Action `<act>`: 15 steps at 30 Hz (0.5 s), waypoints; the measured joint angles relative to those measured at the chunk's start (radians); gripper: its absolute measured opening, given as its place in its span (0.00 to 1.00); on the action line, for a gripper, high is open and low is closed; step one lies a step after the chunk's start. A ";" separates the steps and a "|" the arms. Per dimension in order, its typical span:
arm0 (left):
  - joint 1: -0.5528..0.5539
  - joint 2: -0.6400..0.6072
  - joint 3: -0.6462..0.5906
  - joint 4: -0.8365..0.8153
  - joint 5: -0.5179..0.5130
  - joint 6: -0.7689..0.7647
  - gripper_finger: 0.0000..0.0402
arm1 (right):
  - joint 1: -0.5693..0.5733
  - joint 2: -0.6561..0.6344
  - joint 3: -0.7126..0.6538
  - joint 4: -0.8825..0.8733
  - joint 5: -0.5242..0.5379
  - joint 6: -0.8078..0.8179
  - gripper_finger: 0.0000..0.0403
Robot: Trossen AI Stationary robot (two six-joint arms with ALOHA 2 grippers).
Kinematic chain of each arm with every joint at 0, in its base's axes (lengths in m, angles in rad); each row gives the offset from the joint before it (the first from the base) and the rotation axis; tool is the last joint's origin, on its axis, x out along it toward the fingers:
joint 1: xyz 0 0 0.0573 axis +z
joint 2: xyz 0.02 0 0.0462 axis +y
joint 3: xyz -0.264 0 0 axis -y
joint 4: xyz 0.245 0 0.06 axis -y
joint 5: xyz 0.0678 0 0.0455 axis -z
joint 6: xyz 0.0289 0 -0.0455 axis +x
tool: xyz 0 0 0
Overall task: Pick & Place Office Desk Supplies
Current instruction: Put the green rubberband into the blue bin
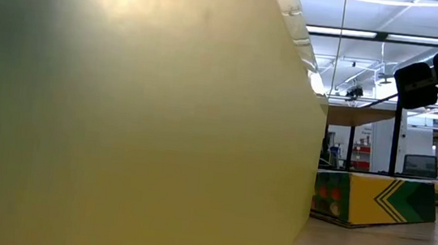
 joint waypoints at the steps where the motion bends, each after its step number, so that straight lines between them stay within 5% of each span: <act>1: 0.000 -0.012 0.000 -0.001 0.000 0.000 0.01 | 0.000 0.000 0.000 0.000 0.000 0.000 0.02; 15: 0.000 -0.104 0.000 -0.016 -0.023 -0.012 0.01 | 0.000 0.000 0.000 0.000 0.000 0.000 0.02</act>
